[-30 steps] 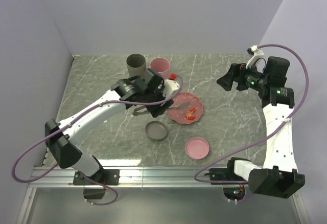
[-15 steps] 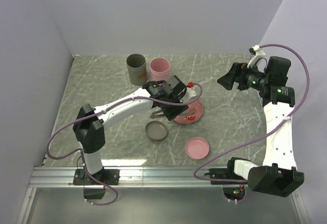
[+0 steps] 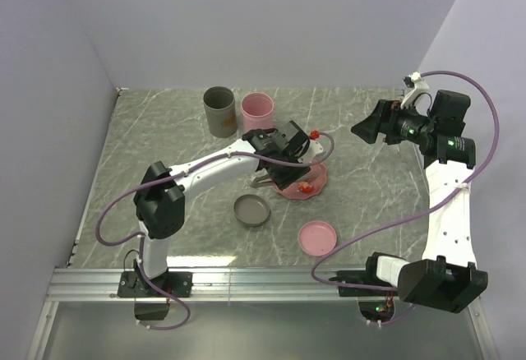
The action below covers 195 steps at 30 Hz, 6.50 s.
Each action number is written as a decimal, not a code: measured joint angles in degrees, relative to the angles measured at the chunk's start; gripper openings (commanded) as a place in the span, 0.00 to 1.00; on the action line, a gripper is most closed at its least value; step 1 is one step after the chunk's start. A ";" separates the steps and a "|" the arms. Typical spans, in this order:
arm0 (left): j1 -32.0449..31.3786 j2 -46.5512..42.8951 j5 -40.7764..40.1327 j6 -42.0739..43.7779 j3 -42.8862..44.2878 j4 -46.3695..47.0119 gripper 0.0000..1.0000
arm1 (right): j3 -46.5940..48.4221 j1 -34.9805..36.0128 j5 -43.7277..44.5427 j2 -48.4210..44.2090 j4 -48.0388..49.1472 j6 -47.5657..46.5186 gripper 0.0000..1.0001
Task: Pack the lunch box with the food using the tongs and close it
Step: Pick up the food using the clamp, then place the food into the lunch box, then put down the clamp
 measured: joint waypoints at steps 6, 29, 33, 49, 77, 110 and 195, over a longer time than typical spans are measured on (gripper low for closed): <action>-0.46 1.86 -1.22 -0.83 0.00 0.17 0.54 | 0.00 -0.31 -0.59 0.13 -0.02 0.13 0.99; -3.72 4.42 -5.79 -0.79 0.02 1.18 0.43 | 0.00 -0.79 -1.01 0.68 -0.02 0.15 0.99; -3.82 5.51 -6.58 -0.76 0.02 1.01 0.39 | 0.00 -1.01 -1.03 0.70 -0.02 0.15 0.99; -3.82 5.42 -9.86 -0.72 0.31 0.63 0.24 | -0.02 -1.16 -1.33 0.70 -0.02 0.17 0.99; 4.63 -6.60 -8.85 -0.76 2.82 -1.05 0.16 | -0.04 -1.44 -1.44 0.70 -0.02 0.17 0.99; 38.64 -10.82 1.29 -1.18 4.11 0.17 0.22 | -0.39 -1.44 -1.44 1.73 -0.02 0.20 0.99; 59.19 1.27 4.42 2.25 -18.51 16.41 0.75 | -2.34 4.20 1.11 2.25 -12.68 -17.22 1.00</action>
